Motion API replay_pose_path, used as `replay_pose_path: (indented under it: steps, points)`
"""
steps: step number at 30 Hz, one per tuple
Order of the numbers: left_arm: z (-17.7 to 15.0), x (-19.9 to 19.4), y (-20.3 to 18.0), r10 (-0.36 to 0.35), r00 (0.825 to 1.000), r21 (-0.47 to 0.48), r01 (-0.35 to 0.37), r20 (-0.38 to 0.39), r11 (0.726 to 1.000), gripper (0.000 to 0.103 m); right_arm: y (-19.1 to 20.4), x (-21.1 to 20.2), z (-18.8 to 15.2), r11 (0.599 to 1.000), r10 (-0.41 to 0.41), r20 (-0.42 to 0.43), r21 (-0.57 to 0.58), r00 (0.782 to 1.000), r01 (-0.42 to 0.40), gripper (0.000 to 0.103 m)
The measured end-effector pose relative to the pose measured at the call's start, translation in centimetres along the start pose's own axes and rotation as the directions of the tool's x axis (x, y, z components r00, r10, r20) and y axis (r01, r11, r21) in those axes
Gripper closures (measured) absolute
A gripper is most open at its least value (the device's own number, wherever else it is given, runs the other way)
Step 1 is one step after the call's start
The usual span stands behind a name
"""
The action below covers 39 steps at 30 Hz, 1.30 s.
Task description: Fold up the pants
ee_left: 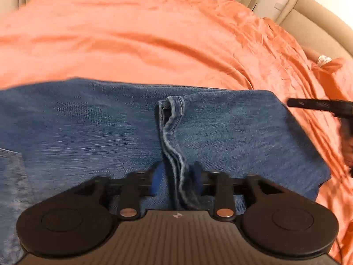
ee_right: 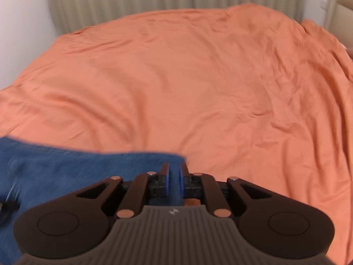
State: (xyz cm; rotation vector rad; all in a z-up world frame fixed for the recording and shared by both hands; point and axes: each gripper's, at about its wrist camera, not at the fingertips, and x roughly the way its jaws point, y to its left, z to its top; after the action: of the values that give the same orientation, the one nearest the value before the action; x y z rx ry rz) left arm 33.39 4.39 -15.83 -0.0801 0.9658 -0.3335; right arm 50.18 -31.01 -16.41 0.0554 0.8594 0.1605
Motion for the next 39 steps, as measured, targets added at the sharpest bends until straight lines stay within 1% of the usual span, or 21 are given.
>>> replay_pose_path:
  steps: [2, 5, 6, 8, 9, 10, 11, 13, 14, 16, 17, 18, 22, 23, 25, 28, 30, 32, 34, 37, 39]
  points:
    - [-0.7, -1.3, -0.7, 0.022, 0.999, 0.026, -0.023, 0.04, 0.999, 0.053, 0.8, -2.7, -1.4, 0.999, 0.026, 0.0, -0.038, 1.0, -0.026, 0.096]
    - [-1.7, -3.4, -2.1, 0.027, 0.993, 0.052, -0.033, 0.115, 0.998, 0.053, 1.3, -6.2, -4.1, 0.997, 0.043, 0.021, -0.071, 0.999, -0.041, 0.096]
    - [-2.0, -3.9, -2.6, 0.023, 0.991, 0.063, -0.032, 0.13, 0.998, 0.053, 1.6, -7.3, -5.1, 0.997, 0.036, 0.027, -0.073, 0.999, -0.034, 0.096]
    - [-2.5, -4.4, -3.3, 0.016, 0.991, 0.086, -0.028, 0.134, 0.996, 0.054, 1.7, -9.8, -7.0, 0.998, 0.015, 0.082, -0.065, 0.997, -0.01, 0.094]
    - [-2.7, -4.5, -3.8, 0.022, 0.991, 0.1, -0.036, 0.133, 0.994, 0.055, 1.7, -11.0, -7.9, 0.998, -0.003, 0.113, -0.059, 0.994, 0.01, 0.083]
    - [-2.7, -4.5, -4.3, 0.033, 0.991, 0.11, -0.047, 0.129, 0.993, 0.061, 1.8, -12.1, -8.9, 0.998, -0.017, 0.134, -0.05, 0.991, 0.024, 0.078]
    - [-2.6, -4.2, -4.6, 0.047, 0.991, 0.112, -0.061, 0.125, 0.992, 0.065, 1.9, -13.1, -9.9, 0.999, -0.03, 0.153, -0.034, 0.988, 0.035, 0.078]
    - [-2.6, -3.7, -4.8, 0.065, 0.992, 0.097, -0.076, 0.111, 0.992, 0.071, 2.1, -14.3, -12.1, 0.999, -0.042, 0.156, -0.005, 0.987, 0.044, 0.079]
    - [-2.6, -3.3, -4.9, 0.071, 0.992, 0.091, -0.08, 0.101, 0.993, 0.076, 2.3, -14.5, -13.2, 0.999, -0.053, 0.152, 0.008, 0.987, 0.052, 0.078]
    - [-2.6, -2.6, -5.2, 0.091, 0.993, 0.091, -0.098, 0.075, 0.991, 0.077, 2.7, -14.6, -15.1, 0.998, -0.067, 0.132, 0.023, 0.989, 0.064, 0.078]
    - [-2.6, -2.2, -5.4, 0.114, 0.992, 0.099, -0.12, 0.061, 0.988, 0.082, 2.9, -14.3, -15.8, 0.997, -0.074, 0.122, 0.032, 0.99, 0.071, 0.078]
    - [-2.7, -1.8, -5.4, 0.138, 0.989, 0.101, -0.142, 0.046, 0.985, 0.083, 2.9, -14.0, -16.3, 0.996, -0.08, 0.112, 0.042, 0.99, 0.076, 0.078]
    - [-2.8, -1.0, -4.8, 0.175, 0.985, 0.069, -0.175, 0.016, 0.982, 0.087, 2.8, -11.9, -16.5, 0.994, -0.089, 0.092, 0.069, 0.992, 0.083, 0.079]
    - [-2.8, -0.9, -4.7, 0.184, 0.983, 0.059, -0.185, 0.013, 0.981, 0.087, 2.5, -11.2, -16.2, 0.994, -0.079, 0.075, 0.084, 0.994, 0.072, 0.081]
    - [-2.9, -0.4, -4.6, 0.196, 0.981, 0.059, -0.195, 0.003, 0.979, 0.087, 1.9, -10.2, -16.1, 0.989, -0.095, 0.064, 0.117, 0.993, 0.087, 0.103]
    - [-2.9, 0.6, -4.8, 0.216, 0.976, 0.087, -0.213, -0.018, 0.973, 0.087, 0.5, -10.1, -16.2, 0.977, -0.063, 0.054, 0.206, 0.997, 0.051, 0.103]
    - [-3.1, 1.2, -5.0, 0.233, 0.972, 0.102, -0.23, -0.018, 0.968, 0.086, -0.1, -10.1, -16.6, 0.972, -0.055, 0.052, 0.231, 0.997, 0.042, 0.103]
    - [-3.2, 1.3, -5.4, 0.243, 0.97, 0.121, -0.239, -0.018, 0.964, 0.086, -1.5, -9.4, -17.1, 0.95, -0.012, 0.021, 0.312, 1.0, 0.004, 0.103]
    - [-3.2, 1.2, -5.3, 0.238, 0.971, 0.106, -0.235, -0.02, 0.966, 0.086, -2.6, -9.2, -17.5, 0.925, 0.03, 0.016, 0.378, 0.999, -0.034, 0.103]
    - [-3.3, 1.0, -5.2, 0.237, 0.971, 0.115, -0.233, -0.021, 0.966, 0.085, -2.2, -10.1, -17.4, 0.935, 0.027, 0.011, 0.353, 1.0, -0.029, 0.103]
    - [-3.4, 0.9, -5.6, 0.247, 0.969, 0.126, -0.243, -0.019, 0.962, 0.085, -1.9, -11.2, -17.6, 0.942, -0.009, 0.026, 0.337, 1.0, 0.0, 0.103]
